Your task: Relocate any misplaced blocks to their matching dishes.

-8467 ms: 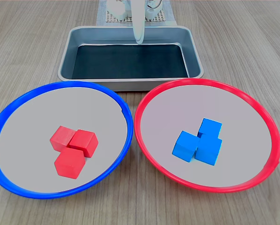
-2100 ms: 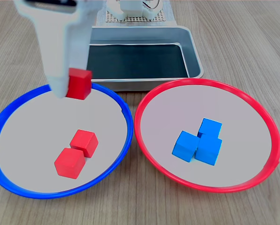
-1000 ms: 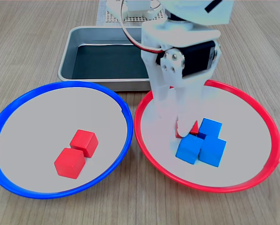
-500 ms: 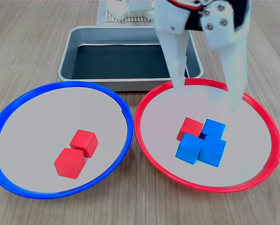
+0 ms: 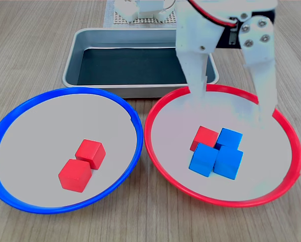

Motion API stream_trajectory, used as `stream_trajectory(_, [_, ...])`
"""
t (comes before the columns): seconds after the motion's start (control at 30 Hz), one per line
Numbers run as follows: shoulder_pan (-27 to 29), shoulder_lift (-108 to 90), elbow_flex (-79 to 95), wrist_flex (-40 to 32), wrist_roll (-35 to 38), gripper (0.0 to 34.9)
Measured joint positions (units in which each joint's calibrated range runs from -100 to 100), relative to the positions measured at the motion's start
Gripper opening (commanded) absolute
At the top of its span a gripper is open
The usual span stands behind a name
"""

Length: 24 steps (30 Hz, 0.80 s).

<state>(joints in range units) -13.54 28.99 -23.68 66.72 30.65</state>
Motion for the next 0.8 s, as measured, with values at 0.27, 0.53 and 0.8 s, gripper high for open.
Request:
stream_trajectory(0.27, [-1.86, 0.85, 1.45, 2.69, -0.78, 21.5])
stream_trajectory(0.53, [-2.48, 5.8, -0.54, 4.73, -1.66, 21.4])
stream_trajectory(0.8, [-1.59, 12.02, -8.26, 4.49, -1.56, 21.6])
